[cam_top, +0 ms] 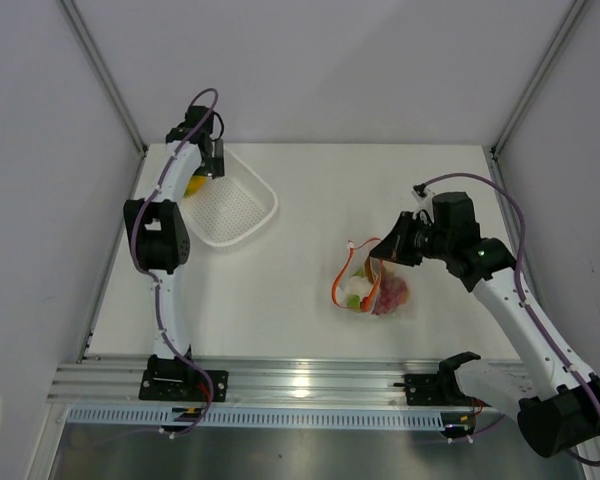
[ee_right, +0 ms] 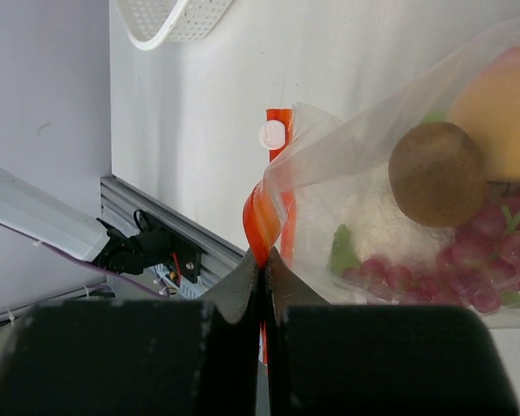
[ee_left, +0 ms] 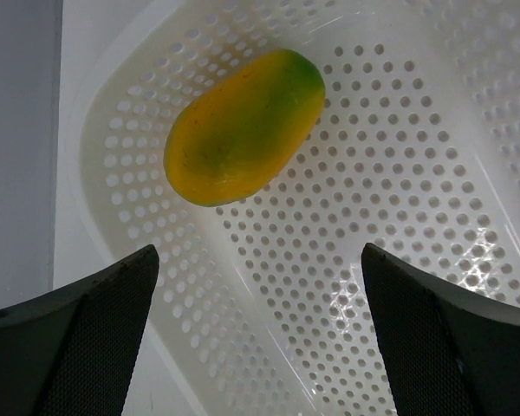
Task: Place the food in the zip-top bag and seal the zipper
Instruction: Pick up the fake fruit from the bin.
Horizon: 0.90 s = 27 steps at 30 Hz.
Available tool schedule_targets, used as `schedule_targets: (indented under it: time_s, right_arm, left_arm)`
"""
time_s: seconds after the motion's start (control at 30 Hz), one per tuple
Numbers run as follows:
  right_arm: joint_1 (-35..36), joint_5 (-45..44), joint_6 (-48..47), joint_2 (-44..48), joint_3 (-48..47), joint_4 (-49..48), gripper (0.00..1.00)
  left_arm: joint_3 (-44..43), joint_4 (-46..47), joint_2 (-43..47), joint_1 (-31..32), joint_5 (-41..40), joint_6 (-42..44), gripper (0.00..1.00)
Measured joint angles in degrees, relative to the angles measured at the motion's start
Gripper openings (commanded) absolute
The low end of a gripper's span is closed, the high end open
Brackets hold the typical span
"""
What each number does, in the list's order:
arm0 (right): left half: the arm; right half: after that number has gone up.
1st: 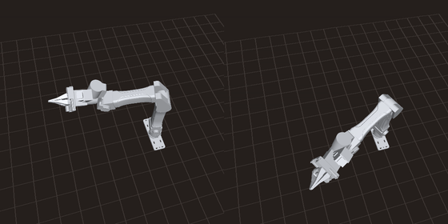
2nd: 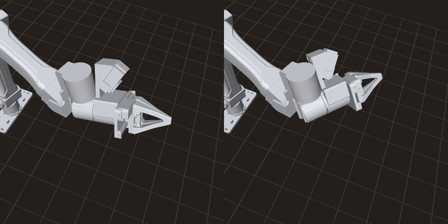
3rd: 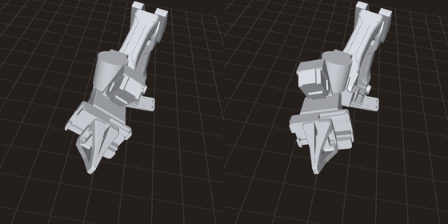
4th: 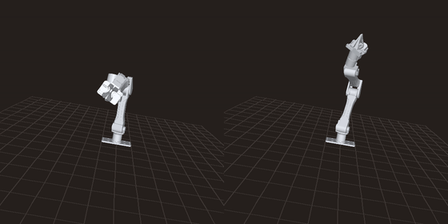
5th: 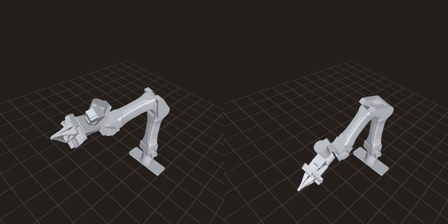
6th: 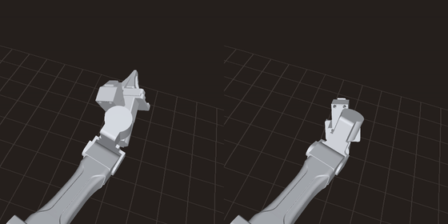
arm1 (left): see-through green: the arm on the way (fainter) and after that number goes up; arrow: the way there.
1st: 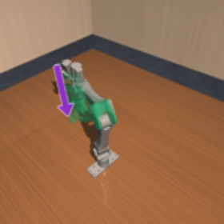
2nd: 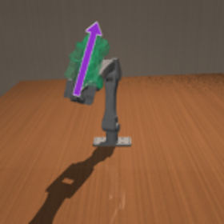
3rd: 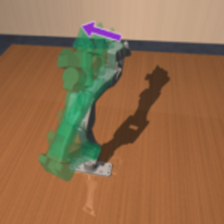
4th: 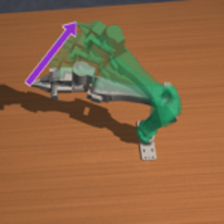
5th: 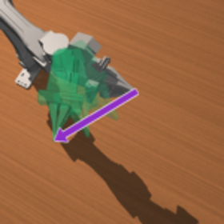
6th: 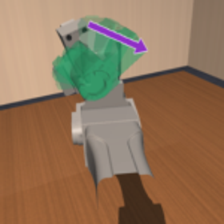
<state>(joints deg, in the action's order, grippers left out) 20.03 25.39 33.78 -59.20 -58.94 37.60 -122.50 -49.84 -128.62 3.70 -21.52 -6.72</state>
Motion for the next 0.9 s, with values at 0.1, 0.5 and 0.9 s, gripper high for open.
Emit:
schedule_targets:
  time_s: [0.1, 0.5, 0.9]
  right_arm:
    - [0.0, 0.8, -0.4, -0.9, 0.0, -0.9, 0.00]
    - [-0.3, 3.2, -3.4, -3.0, 0.0, -3.0, 0.00]
    - [-0.4, 5.1, -3.9, -3.2, 0.7, -4.3, 0.00]
  left_arm:
    - [0.0, 0.9, -2.4, -0.1, -2.3, 2.4, 0.99]
    - [0.0, 7.2, -6.6, -0.2, -11.4, 10.4, 1.00]
    - [0.1, 11.6, -9.1, -0.3, -12.7, 15.5, 0.97]
